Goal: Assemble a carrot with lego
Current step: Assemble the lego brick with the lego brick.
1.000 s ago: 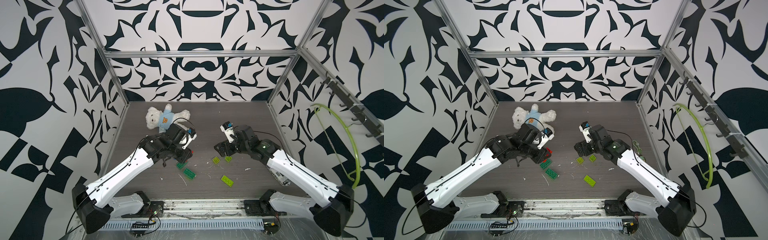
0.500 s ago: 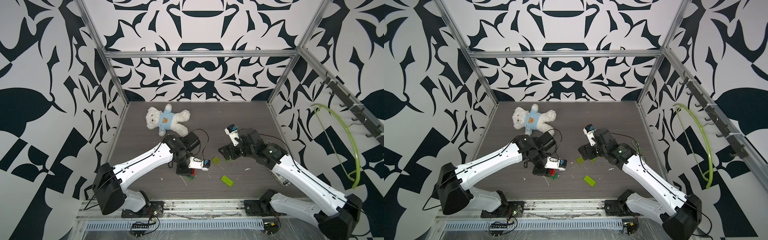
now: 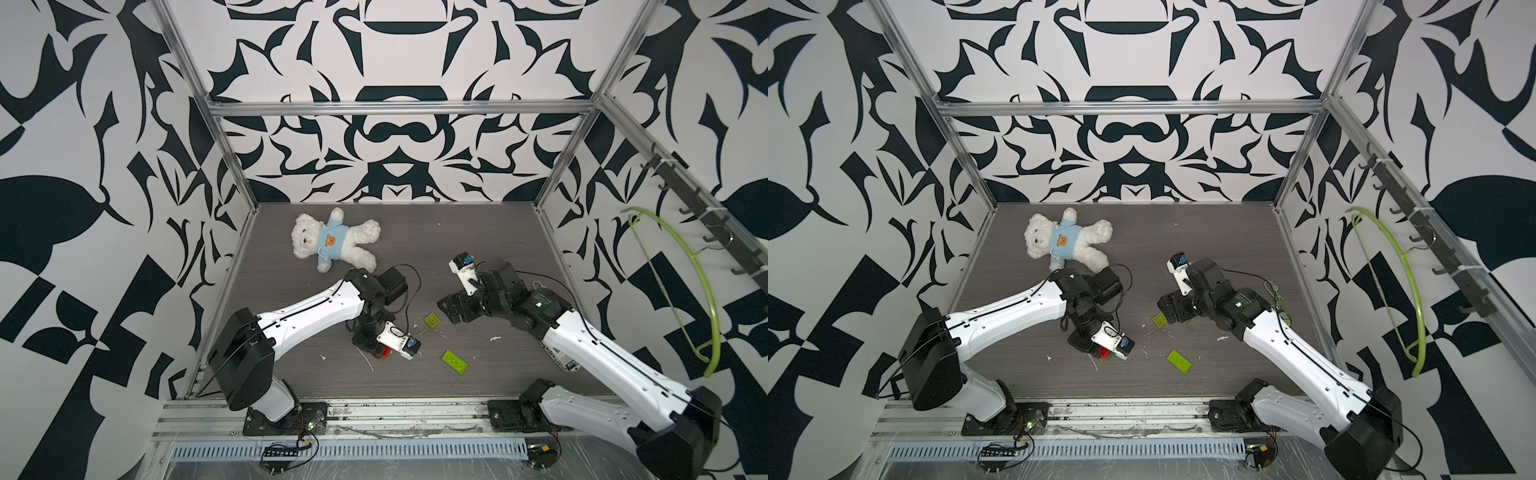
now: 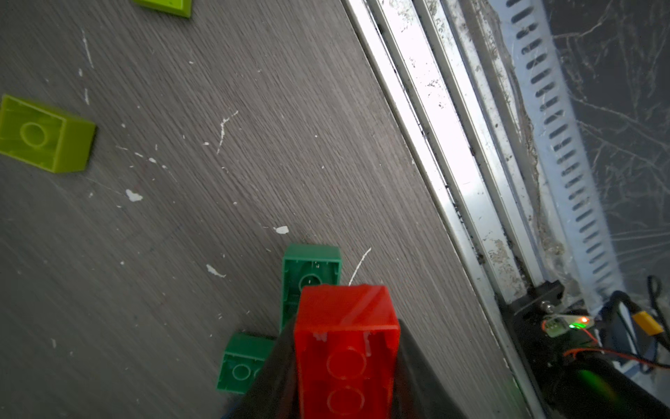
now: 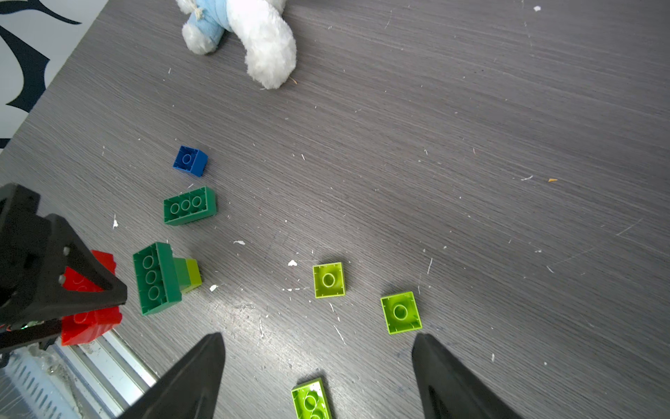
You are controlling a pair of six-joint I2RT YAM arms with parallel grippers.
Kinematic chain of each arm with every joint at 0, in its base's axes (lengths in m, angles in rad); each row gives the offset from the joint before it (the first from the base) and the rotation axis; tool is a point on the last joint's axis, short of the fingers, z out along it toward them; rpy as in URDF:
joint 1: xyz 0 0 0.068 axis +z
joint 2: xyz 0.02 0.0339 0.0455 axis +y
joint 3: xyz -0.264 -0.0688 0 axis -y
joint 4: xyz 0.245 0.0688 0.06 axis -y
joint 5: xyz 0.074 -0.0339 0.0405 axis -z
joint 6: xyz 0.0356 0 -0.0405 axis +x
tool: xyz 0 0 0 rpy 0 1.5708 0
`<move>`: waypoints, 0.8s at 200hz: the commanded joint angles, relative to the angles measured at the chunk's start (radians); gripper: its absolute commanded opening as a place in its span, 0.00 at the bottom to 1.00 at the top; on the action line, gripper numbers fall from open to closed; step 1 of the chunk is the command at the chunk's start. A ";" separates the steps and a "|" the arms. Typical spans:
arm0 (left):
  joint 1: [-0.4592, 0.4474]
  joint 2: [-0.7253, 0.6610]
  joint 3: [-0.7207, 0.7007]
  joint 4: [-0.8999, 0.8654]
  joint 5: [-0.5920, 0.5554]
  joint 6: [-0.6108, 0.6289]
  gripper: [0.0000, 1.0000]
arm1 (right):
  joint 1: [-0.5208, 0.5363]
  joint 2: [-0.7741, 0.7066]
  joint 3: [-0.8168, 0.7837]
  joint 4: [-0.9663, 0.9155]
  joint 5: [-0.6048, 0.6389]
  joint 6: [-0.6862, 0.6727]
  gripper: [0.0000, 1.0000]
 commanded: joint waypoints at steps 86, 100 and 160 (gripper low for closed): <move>0.000 0.124 0.045 0.016 -0.077 0.107 0.00 | -0.003 -0.022 -0.008 -0.001 -0.008 0.005 0.86; -0.001 0.123 0.044 0.022 -0.079 0.112 0.00 | -0.003 -0.025 -0.010 -0.004 -0.007 0.005 0.86; -0.004 0.132 0.051 0.033 -0.064 0.098 0.00 | -0.003 -0.032 -0.012 -0.009 -0.009 0.005 0.86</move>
